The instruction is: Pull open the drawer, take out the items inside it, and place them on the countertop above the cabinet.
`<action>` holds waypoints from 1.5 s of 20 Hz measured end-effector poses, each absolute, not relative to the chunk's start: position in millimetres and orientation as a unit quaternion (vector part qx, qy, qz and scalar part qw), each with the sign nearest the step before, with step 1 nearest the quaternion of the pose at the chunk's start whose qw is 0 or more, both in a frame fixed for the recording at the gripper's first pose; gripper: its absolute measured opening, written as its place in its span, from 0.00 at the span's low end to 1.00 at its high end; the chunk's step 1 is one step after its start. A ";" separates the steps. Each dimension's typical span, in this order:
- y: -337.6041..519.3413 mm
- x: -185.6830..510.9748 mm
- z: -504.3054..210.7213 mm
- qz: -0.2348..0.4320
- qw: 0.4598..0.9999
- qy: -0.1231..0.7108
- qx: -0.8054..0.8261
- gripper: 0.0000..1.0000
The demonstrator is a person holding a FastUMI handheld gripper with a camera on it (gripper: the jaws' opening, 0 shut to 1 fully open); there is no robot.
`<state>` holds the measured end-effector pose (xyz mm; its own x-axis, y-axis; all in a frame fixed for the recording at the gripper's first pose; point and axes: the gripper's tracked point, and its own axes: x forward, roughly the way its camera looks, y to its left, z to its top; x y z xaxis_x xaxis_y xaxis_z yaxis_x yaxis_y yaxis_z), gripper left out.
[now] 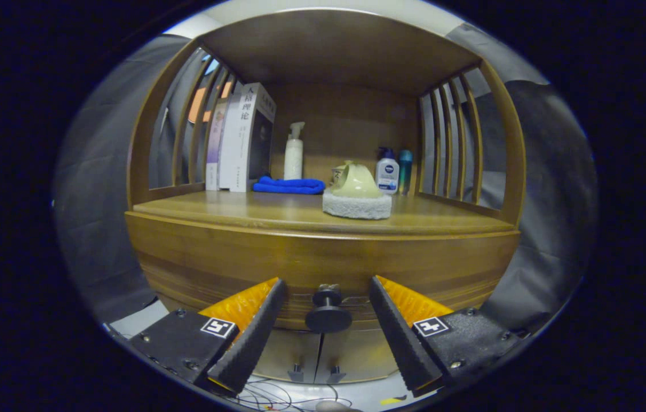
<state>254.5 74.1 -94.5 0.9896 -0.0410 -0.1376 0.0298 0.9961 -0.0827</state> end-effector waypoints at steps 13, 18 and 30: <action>11.0 94.5 -12.2 -0.024 1.000 0.005 0.017 0.98; -12.3 77.8 -0.2 -0.033 0.999 0.000 0.027 0.98; -17.6 84.9 -8.2 -0.033 0.999 0.017 0.002 0.98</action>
